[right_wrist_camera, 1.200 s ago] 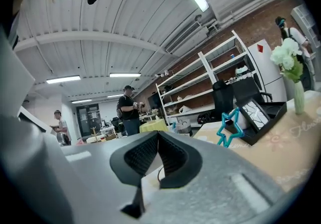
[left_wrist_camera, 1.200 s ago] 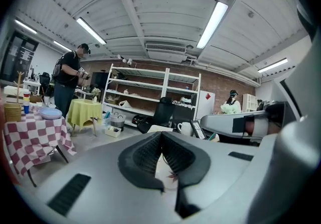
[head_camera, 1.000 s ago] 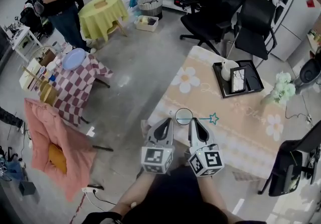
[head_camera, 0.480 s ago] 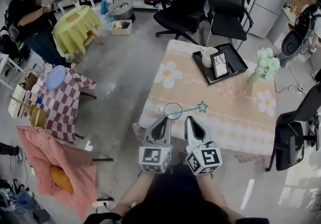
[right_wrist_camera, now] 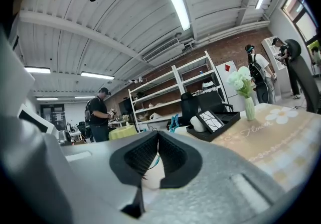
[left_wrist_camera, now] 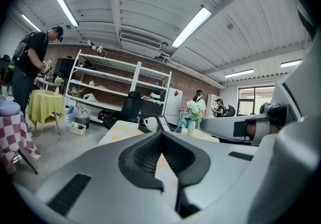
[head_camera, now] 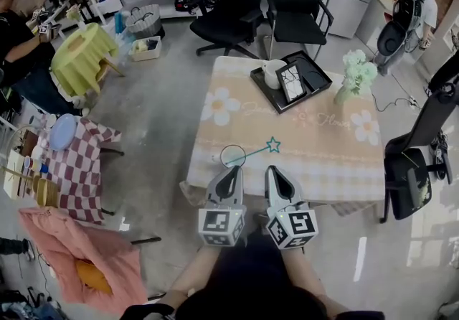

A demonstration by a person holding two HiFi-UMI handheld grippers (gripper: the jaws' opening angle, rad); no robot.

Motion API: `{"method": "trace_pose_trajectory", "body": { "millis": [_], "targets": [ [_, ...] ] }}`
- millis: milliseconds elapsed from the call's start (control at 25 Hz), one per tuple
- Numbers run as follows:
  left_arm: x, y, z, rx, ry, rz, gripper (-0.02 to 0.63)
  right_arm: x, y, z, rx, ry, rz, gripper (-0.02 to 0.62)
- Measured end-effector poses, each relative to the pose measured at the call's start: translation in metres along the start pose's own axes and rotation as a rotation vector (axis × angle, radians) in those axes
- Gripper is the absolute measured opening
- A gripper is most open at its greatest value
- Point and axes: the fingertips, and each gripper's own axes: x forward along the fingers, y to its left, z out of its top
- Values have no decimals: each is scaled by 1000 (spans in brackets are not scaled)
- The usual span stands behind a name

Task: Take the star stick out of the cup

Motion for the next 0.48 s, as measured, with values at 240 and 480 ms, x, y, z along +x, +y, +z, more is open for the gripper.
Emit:
{"method": "trace_pose_trajectory", "body": {
  "millis": [240, 480],
  "targets": [
    [5, -7, -4, 2, 8, -28, 9, -6, -14, -2, 5, -3, -48, 5],
    [10, -12, -3, 3, 11, -44, 9, -13, -28, -2, 29, -8, -99, 5]
  ]
}}
